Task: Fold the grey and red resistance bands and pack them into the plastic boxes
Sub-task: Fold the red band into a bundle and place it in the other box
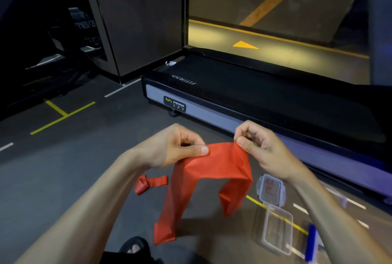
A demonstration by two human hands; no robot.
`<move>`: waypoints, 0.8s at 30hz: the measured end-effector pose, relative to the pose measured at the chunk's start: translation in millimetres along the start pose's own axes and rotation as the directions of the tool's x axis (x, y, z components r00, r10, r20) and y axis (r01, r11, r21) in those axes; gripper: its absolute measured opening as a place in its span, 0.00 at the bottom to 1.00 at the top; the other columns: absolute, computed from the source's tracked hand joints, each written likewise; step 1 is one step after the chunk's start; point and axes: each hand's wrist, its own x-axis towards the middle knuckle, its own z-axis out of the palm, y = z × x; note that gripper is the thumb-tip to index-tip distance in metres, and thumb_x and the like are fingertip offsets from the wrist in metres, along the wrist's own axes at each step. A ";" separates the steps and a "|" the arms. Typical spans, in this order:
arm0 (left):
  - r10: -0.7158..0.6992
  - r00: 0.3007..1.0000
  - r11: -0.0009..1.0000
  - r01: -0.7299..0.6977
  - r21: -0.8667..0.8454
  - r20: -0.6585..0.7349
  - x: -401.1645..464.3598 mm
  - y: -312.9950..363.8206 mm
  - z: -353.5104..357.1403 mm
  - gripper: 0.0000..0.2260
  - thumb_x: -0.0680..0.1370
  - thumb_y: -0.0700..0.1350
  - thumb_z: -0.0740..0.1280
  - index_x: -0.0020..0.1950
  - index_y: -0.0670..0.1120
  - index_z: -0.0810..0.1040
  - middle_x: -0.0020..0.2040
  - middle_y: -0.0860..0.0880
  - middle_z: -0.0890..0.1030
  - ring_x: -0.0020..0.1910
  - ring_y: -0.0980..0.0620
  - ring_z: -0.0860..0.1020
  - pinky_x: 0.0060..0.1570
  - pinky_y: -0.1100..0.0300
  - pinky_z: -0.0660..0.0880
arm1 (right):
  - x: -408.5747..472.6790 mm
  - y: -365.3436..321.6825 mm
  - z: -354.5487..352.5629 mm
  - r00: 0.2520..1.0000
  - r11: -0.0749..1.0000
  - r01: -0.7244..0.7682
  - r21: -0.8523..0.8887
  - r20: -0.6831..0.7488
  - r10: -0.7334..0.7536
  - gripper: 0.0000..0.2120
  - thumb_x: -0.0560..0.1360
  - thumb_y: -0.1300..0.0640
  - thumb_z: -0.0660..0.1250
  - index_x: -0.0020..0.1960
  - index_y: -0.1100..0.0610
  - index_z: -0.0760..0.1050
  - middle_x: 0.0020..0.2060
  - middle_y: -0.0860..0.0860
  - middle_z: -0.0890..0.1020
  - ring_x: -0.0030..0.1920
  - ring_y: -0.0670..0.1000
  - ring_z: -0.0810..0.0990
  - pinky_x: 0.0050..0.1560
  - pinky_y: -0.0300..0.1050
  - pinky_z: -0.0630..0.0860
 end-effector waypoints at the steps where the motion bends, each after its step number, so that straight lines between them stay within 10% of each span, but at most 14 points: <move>1: 0.001 1.000 1.000 -0.001 0.003 0.009 0.6 0.7 0.4 0.09 0.79 0.49 0.70 0.46 0.44 0.85 0.40 0.46 0.85 0.40 0.55 0.78 0.43 0.57 0.74 | -0.3 1.3 1.0 1.000 1.000 -0.007 -0.006 0.013 0.007 0.04 0.81 0.52 0.65 0.49 0.52 0.75 0.40 0.53 0.77 0.41 0.50 0.73 0.45 0.46 0.71; 7: 0.013 0.997 0.983 -0.027 0.181 0.075 11.1 3.1 11.8 0.10 0.79 0.47 0.70 0.38 0.51 0.81 0.33 0.54 0.78 0.34 0.58 0.73 0.39 0.60 0.70 | 2.1 -5.2 25.6 0.996 0.973 -0.004 0.229 0.087 -0.016 0.05 0.81 0.60 0.62 0.52 0.62 0.73 0.62 0.59 0.81 0.63 0.60 0.82 0.66 0.50 0.77; 13: 0.014 0.999 0.953 -0.027 0.302 0.044 13.7 3.5 15.0 0.13 0.79 0.42 0.68 0.34 0.47 0.74 0.29 0.55 0.71 0.30 0.58 0.67 0.34 0.61 0.67 | 4.3 -0.2 41.8 0.995 0.994 0.007 0.114 0.096 -0.018 0.02 0.82 0.59 0.63 0.52 0.58 0.74 0.59 0.54 0.83 0.65 0.51 0.80 0.68 0.51 0.74; 17: 0.045 0.999 0.912 -0.043 0.407 0.006 11.4 4.8 13.4 0.13 0.79 0.43 0.69 0.35 0.45 0.74 0.29 0.53 0.71 0.29 0.59 0.67 0.34 0.63 0.67 | 4.7 -2.0 45.8 0.994 0.998 -0.020 0.053 0.106 0.014 0.03 0.83 0.60 0.62 0.53 0.57 0.74 0.47 0.43 0.81 0.50 0.44 0.78 0.55 0.42 0.75; 24: -0.013 1.000 0.887 0.016 0.461 -0.009 3.8 -2.3 9.8 0.09 0.80 0.50 0.70 0.40 0.51 0.80 0.34 0.54 0.80 0.32 0.61 0.74 0.38 0.66 0.70 | 8.8 -12.9 42.9 0.987 0.995 0.022 -0.100 0.159 -0.006 0.03 0.83 0.59 0.63 0.51 0.56 0.74 0.40 0.53 0.79 0.39 0.55 0.74 0.44 0.50 0.71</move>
